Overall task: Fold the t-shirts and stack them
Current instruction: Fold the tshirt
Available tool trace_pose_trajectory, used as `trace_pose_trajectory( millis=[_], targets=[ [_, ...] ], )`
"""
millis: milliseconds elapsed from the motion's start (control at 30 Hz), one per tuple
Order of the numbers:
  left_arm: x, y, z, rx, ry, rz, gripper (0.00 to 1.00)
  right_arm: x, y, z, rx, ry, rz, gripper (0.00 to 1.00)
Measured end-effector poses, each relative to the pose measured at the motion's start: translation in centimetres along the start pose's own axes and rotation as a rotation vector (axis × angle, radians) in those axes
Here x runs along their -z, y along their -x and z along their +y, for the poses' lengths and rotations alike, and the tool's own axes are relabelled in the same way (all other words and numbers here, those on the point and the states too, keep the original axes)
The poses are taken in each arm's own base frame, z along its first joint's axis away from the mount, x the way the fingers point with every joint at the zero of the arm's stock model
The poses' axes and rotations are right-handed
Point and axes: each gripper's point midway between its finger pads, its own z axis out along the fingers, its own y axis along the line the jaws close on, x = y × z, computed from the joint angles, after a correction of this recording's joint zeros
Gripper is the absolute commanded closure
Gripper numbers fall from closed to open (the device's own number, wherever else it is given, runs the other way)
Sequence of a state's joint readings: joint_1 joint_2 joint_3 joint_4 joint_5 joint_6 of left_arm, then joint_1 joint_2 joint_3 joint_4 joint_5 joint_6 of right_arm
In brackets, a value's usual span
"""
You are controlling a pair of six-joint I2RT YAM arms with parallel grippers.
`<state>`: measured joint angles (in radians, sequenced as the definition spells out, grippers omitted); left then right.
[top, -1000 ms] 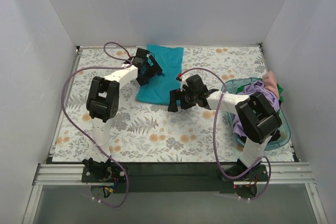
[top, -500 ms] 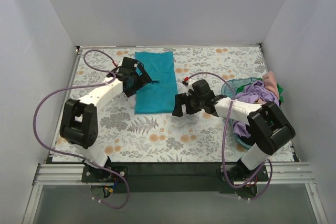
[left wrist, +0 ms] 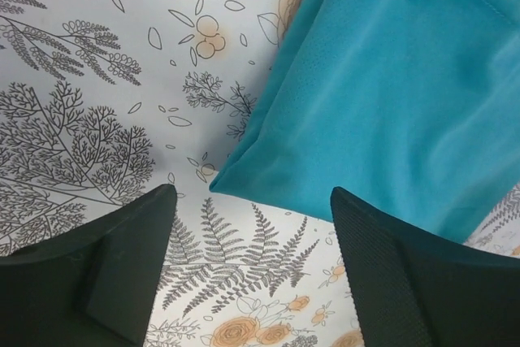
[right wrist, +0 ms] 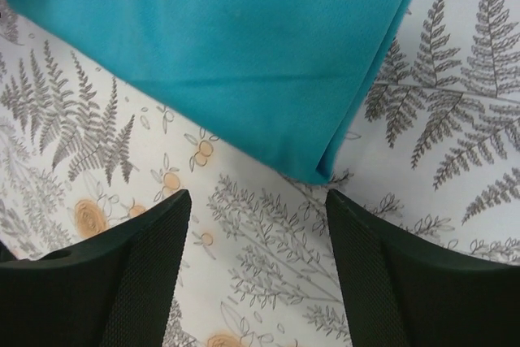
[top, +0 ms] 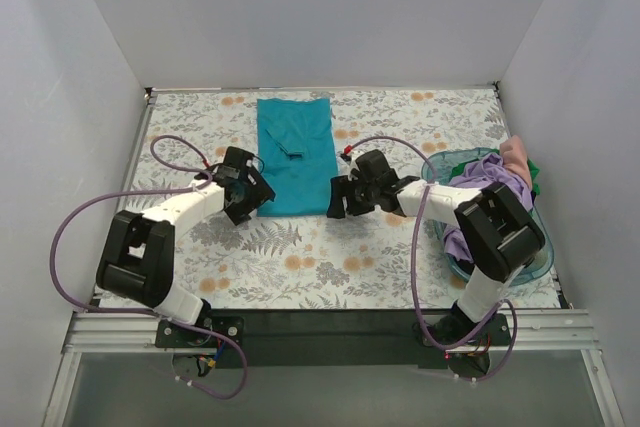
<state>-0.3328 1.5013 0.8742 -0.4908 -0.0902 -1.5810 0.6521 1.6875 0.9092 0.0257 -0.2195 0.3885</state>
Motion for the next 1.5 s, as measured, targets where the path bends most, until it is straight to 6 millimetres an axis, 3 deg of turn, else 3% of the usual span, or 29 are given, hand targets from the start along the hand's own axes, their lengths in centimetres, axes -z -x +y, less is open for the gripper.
trace_pose_trajectory(
  millis=[67,167,233,267,300,433,567,700,933,1067,1267,1500],
  targets=[
    [-0.6,-0.3,0.2,0.004,0.012,0.014,0.39,-0.8,0.0,-0.4,-0.005,-0.013,0.011,0.32],
    [-1.8,-0.9,0.5,0.008,0.033,0.038,0.65,-1.7,0.5,-0.6,-0.005,-0.020,0.014,0.45],
    [-2.4,-1.3,0.7,0.007,0.045,0.058,0.81,-2.2,0.7,-0.6,-0.005,-0.016,0.016,0.58],
    [-2.5,-1.2,0.6,0.010,0.040,0.055,0.95,-2.3,0.7,-0.7,-0.007,-0.019,0.016,0.66],
    [-2.7,-1.2,0.6,0.015,0.042,0.057,1.00,-2.4,0.5,-0.8,-0.010,-0.020,0.022,0.77],
    [-3.0,-1.4,0.4,0.016,0.025,0.064,1.00,-2.4,-0.1,-1.1,-0.021,-0.027,0.032,0.97],
    [-2.4,-2.3,0.8,0.039,-0.022,0.067,1.00,-1.2,-1.7,-1.2,-0.037,-0.029,0.030,0.99],
    [-0.1,-6.0,2.8,0.051,-0.067,0.125,1.00,1.8,-5.5,-0.8,-0.046,-0.038,0.043,0.99],
    [4.6,-14.3,5.4,-0.024,-0.191,0.292,1.00,6.8,-12.2,2.1,0.009,-0.018,0.084,0.99],
    [7.4,-16.3,5.3,-0.046,-0.253,0.339,1.00,8.8,-15.0,3.6,0.021,0.005,0.104,0.99],
    [10.6,-15.1,3.3,-0.052,-0.368,0.303,1.00,10.8,-14.6,5.0,0.016,0.039,0.048,0.99],
    [12.5,-12.9,-0.9,-0.079,-0.408,0.276,1.00,12.3,-10.5,5.4,-0.007,-0.026,-0.082,0.99]
  ],
)
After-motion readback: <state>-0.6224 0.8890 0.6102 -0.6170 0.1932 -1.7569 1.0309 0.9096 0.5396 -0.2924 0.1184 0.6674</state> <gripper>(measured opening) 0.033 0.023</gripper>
